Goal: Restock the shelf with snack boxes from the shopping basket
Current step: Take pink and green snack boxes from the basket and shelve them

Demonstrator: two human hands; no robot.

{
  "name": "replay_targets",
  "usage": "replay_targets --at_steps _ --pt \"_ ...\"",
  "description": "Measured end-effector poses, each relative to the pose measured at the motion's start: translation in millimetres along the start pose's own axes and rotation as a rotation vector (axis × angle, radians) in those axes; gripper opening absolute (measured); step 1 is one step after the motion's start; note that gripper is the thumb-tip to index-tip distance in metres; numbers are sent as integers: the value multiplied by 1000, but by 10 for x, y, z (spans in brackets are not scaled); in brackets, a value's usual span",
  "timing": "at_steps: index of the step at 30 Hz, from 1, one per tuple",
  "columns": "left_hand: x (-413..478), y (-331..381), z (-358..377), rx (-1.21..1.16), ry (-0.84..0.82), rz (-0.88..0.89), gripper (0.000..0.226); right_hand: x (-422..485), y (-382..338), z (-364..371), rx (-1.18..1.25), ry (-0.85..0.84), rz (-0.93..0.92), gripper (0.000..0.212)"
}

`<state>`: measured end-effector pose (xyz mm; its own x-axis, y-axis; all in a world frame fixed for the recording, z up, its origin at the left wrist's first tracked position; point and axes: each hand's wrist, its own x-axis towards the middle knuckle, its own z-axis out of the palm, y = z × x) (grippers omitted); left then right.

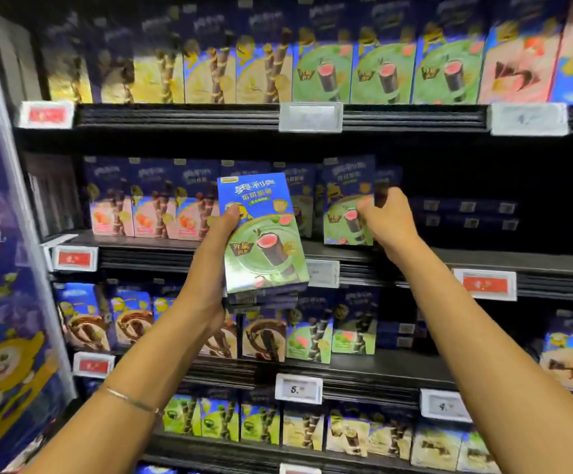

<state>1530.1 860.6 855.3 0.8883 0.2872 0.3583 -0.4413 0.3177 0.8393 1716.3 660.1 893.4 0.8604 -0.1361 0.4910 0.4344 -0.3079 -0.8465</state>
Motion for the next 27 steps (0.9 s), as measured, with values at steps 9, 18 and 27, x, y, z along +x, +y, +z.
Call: replay_targets --at_steps 9,18,27 --pt "167 -70 64 26 -18 -23 26 137 132 141 -382 78 -73 28" --pt "233 -100 63 45 -72 -68 36 216 113 238 -434 129 -31 20" --pt "282 -123 7 13 -106 -62 36 248 121 337 -462 149 -70 8"
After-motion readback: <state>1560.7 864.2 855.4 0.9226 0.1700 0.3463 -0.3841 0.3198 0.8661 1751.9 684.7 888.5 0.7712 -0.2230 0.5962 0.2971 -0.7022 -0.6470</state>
